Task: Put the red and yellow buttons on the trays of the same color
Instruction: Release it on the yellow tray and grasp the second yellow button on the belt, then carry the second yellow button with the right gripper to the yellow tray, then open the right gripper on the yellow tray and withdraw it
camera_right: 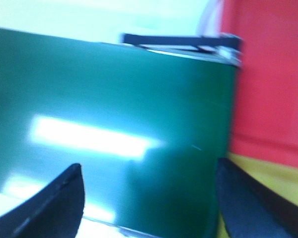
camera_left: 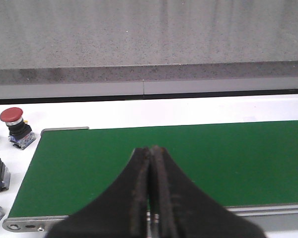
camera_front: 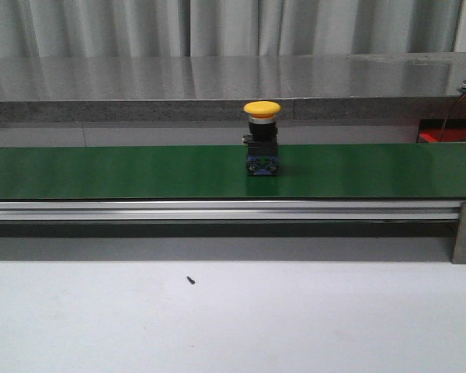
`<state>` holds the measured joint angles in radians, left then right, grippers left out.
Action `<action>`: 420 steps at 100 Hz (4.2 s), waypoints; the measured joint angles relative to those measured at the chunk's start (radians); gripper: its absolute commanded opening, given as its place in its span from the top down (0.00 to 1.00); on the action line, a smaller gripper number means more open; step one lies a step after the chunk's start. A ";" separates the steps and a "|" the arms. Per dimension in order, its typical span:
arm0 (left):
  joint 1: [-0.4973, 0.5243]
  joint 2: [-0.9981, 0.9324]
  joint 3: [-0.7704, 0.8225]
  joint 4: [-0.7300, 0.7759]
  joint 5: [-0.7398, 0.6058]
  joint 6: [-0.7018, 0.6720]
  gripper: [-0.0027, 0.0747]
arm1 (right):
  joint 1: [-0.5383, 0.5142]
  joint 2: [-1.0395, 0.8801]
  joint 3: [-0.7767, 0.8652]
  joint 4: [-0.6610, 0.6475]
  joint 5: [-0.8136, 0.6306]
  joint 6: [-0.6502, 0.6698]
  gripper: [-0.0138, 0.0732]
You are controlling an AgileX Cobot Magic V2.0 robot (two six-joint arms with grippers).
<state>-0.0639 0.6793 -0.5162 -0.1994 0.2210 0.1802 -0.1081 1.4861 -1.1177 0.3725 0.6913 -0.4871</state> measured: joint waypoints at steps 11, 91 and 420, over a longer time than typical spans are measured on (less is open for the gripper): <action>0.000 0.000 0.000 -0.002 0.000 0.000 0.99 | 0.090 0.015 -0.036 0.002 0.003 -0.026 0.21; 0.000 0.000 0.000 -0.002 0.000 0.000 0.99 | 0.351 0.268 -0.293 0.008 0.090 -0.035 0.21; 0.000 0.000 0.000 -0.002 0.000 0.000 0.99 | -0.151 -0.362 0.294 0.028 -0.035 0.069 0.23</action>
<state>-0.0639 0.6793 -0.5162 -0.2013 0.2210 0.1802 -0.2593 1.1239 -0.8239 0.4010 0.6564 -0.4186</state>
